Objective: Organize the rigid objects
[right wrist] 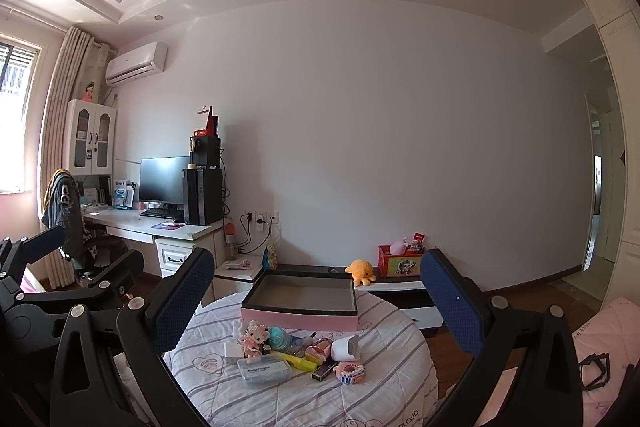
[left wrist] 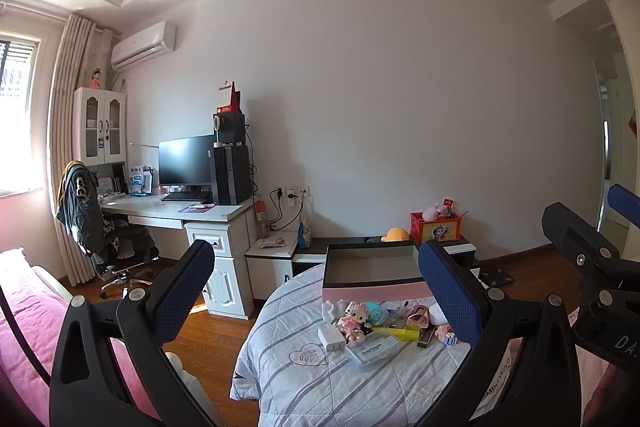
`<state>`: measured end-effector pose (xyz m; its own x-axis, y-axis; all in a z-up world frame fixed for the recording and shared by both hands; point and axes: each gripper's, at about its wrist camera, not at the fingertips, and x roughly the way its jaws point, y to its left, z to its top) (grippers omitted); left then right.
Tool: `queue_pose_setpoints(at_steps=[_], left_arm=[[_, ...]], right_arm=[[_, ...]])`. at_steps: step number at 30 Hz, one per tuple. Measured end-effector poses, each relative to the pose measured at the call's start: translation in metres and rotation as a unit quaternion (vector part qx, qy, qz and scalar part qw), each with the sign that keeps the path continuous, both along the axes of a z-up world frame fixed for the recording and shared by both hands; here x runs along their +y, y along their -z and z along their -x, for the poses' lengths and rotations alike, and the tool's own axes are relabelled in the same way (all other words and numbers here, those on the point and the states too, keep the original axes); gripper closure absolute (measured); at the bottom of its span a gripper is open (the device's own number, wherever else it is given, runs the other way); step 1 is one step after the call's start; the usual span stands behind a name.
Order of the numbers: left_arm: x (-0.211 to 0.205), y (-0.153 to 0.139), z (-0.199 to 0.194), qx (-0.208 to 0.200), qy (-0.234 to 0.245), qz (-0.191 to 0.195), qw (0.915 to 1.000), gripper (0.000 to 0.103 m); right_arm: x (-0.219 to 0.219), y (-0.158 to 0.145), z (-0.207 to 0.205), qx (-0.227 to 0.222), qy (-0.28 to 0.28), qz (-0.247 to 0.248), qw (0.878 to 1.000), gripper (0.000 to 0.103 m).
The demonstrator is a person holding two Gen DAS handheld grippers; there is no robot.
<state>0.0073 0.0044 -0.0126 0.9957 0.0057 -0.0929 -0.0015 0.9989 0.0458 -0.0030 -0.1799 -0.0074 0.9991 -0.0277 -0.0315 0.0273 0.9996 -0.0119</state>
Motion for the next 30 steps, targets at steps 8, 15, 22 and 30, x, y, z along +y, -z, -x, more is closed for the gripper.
queue_pose_setpoints(at_steps=[8, 15, 22, 30], left_arm=[[0.0, 0.0001, -0.0002, 0.0, 0.0, 0.0, 1.0, 0.0], [-0.0001, 0.0006, -0.0004, 0.001, 0.0, 0.0, 1.0, 0.0], [-0.0001, 0.0002, -0.0006, 0.001, 0.0, 0.0, 1.0, 0.0], [-0.0002, -0.0003, -0.0008, 0.001, 0.0, -0.001, 1.0, 0.0]], right_arm=[[0.001, 0.0005, 0.0001, 0.002, 0.0, 0.001, 1.0, 0.0], [0.0015, 0.0, 0.0007, 0.002, 0.0, 0.001, 1.0, 0.0], [0.0016, 0.0006, 0.0011, 0.003, 0.0, 0.001, 1.0, 0.0], [0.001, 0.0001, 0.0007, 0.003, 0.0, 0.001, 1.0, 0.0]])
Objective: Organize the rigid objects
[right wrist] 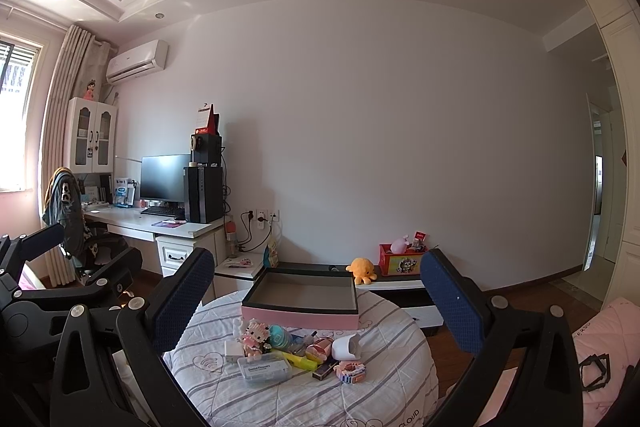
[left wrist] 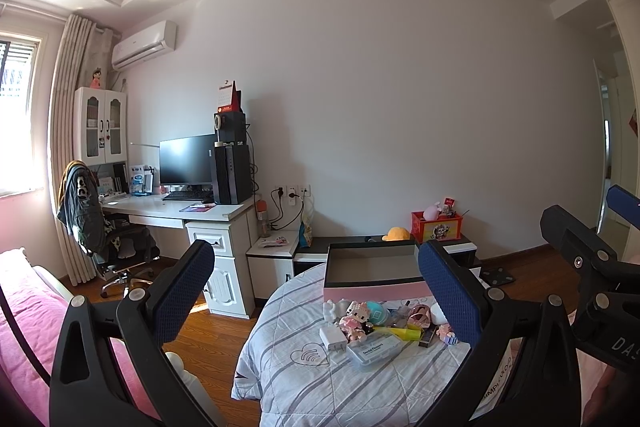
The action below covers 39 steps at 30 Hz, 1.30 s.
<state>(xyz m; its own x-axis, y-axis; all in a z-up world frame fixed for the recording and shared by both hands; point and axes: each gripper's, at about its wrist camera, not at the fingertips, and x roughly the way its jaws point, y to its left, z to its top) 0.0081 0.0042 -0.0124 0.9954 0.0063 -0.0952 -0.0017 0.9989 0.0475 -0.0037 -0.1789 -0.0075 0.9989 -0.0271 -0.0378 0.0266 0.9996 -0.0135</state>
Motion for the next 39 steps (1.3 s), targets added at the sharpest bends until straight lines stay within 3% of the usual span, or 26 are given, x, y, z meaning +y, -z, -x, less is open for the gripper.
queue_pose_setpoints(at_steps=[39], left_arm=[[-0.0003, 0.0033, -0.0037, 0.003, 0.0, 0.0, 1.0, 0.0]], right_arm=[[0.0016, 0.0006, -0.0014, 0.004, -0.004, 0.002, 1.0, 0.0]])
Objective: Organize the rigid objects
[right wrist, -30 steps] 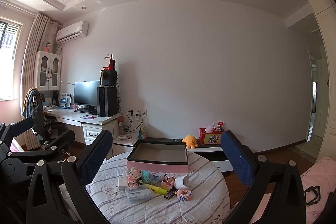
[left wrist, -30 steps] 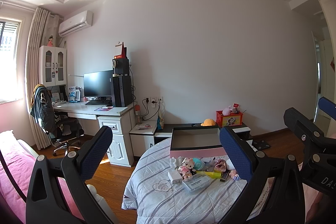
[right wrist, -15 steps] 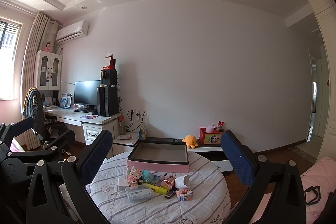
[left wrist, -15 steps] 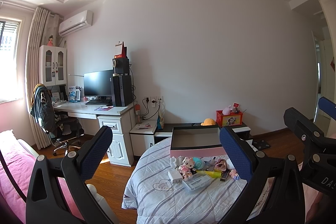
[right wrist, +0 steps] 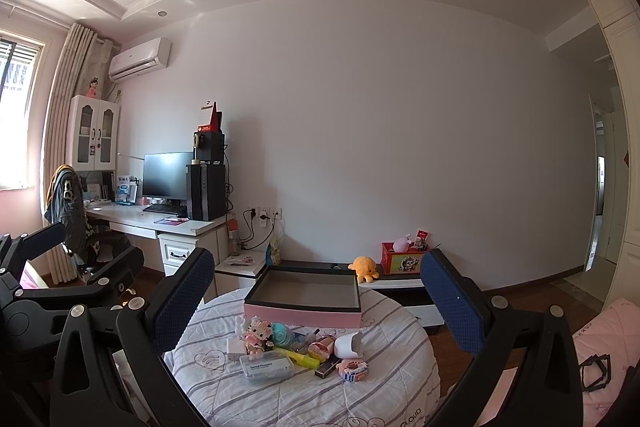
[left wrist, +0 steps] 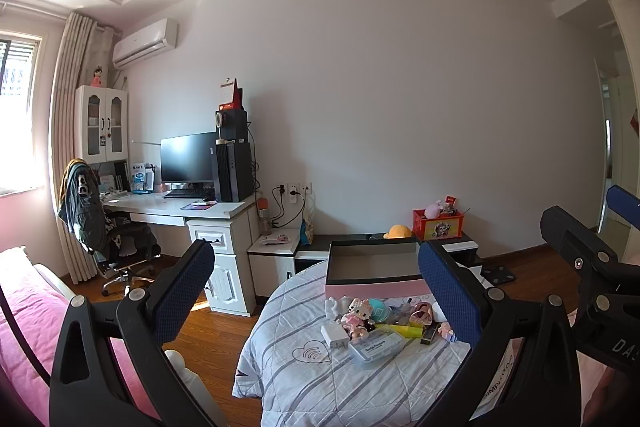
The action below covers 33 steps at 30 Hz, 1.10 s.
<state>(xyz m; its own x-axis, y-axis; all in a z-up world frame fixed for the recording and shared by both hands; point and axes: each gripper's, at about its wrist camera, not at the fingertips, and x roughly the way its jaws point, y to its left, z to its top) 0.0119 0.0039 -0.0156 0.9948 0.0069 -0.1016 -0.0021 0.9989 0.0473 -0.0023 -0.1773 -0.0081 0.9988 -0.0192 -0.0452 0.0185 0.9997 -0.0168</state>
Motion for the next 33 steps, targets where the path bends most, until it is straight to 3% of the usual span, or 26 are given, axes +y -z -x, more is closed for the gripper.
queue_pose_setpoints(at_steps=[26, 33], left_arm=[[0.0, 0.001, 0.0, 0.001, 0.001, -0.001, 1.0, 0.0], [-0.002, 0.015, -0.008, 0.004, 0.006, -0.003, 1.0, 0.0]], right_arm=[[0.001, 0.003, -0.001, 0.004, -0.003, 0.002, 1.0, 0.0], [-0.003, 0.006, -0.007, 0.012, -0.002, -0.003, 1.0, 0.0]])
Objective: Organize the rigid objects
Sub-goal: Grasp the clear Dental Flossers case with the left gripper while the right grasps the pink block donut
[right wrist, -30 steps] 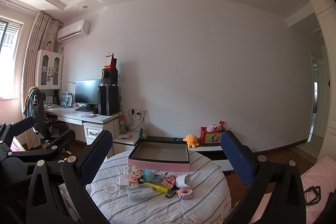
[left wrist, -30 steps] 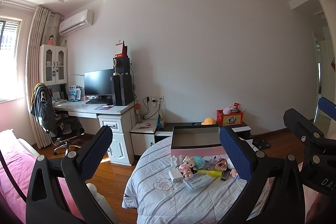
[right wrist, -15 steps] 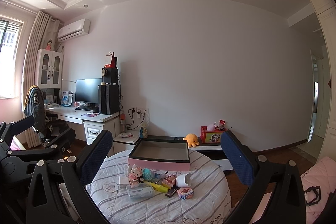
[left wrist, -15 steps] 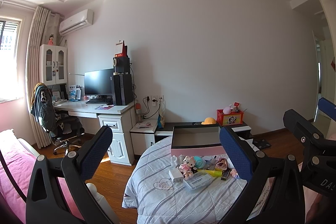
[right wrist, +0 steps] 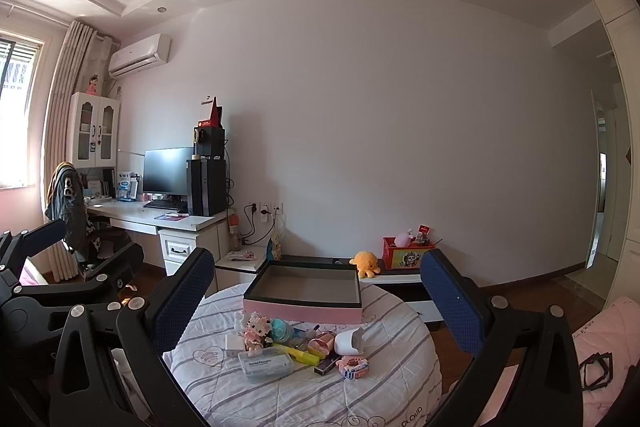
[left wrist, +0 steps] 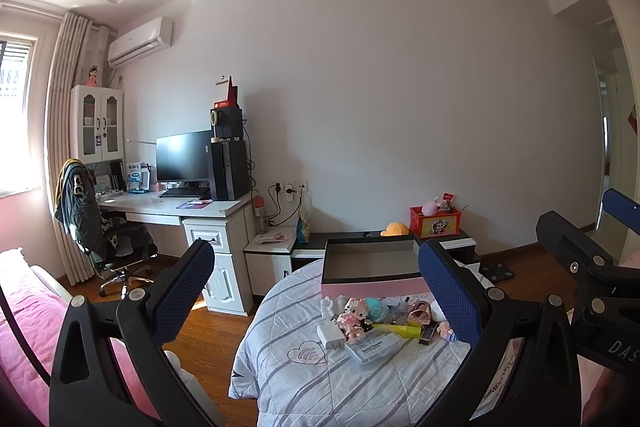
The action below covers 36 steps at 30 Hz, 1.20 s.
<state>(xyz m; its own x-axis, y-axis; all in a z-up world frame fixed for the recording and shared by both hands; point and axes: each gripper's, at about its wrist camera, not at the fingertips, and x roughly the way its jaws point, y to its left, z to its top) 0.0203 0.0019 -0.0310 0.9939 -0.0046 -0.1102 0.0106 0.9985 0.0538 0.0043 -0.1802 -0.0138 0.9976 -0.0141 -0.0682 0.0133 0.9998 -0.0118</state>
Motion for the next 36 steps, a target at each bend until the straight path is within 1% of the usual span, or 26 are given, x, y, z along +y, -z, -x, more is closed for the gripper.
queue_pose_setpoints(at_steps=[3, 5, 6, 9, 12, 15, 17, 19, 22, 25, 29, 36], left_arm=[[-0.003, 0.009, -0.011, 0.003, 0.001, -0.003, 1.0, 0.0], [-0.005, 0.018, -0.025, 0.015, 0.001, -0.009, 0.9999, 0.0], [-0.007, 0.022, -0.035, 0.029, -0.002, -0.012, 0.9995, 0.0], [-0.002, 0.052, -0.066, 0.084, -0.002, -0.012, 0.9964, 0.0], [0.006, 0.093, -0.104, 0.158, 0.003, -0.008, 0.9873, 0.0], [0.01, 0.137, -0.137, 0.226, -0.01, -0.01, 0.9739, 0.0], [0.01, 0.161, -0.153, 0.261, -0.007, -0.006, 0.9653, 0.0], [0.007, 0.177, -0.166, 0.286, 0.006, -0.003, 0.9583, 0.0], [-0.004, 0.189, -0.18, 0.303, 0.022, -0.005, 0.9528, 0.0], [-0.021, 0.202, -0.197, 0.321, 0.04, -0.017, 0.9459, 0.0], [-0.04, 0.218, -0.219, 0.339, 0.054, -0.038, 0.9385, 0.0], [-0.07, 0.231, -0.248, 0.352, 0.09, -0.072, 0.9289, 0.0]], right_arm=[[-0.005, 0.003, -0.007, 0.006, 0.001, -0.006, 1.0, 0.0], [-0.009, 0.011, -0.015, 0.012, 0.002, -0.007, 1.0, 0.0], [-0.012, 0.015, -0.021, 0.02, 0.003, -0.009, 1.0, 0.0], [-0.021, 0.038, -0.046, 0.056, -0.003, -0.015, 0.998, 0.0], [-0.029, 0.071, -0.075, 0.104, -0.009, -0.019, 0.994, 0.0], [-0.038, 0.107, -0.102, 0.152, -0.012, -0.022, 0.988, 0.0], [-0.045, 0.13, -0.119, 0.186, -0.013, -0.028, 0.982, 0.0], [-0.054, 0.152, -0.134, 0.215, -0.015, -0.038, 0.976, 0.0], [-0.066, 0.176, -0.15, 0.246, -0.014, -0.048, 0.968, 0.0], [-0.076, 0.19, -0.16, 0.259, -0.015, -0.054, 0.964, 0.0], [-0.092, 0.202, -0.172, 0.271, -0.019, -0.066, 0.96, 0.0], [-0.106, 0.22, -0.192, 0.29, -0.027, -0.081, 0.953, 0.0]])
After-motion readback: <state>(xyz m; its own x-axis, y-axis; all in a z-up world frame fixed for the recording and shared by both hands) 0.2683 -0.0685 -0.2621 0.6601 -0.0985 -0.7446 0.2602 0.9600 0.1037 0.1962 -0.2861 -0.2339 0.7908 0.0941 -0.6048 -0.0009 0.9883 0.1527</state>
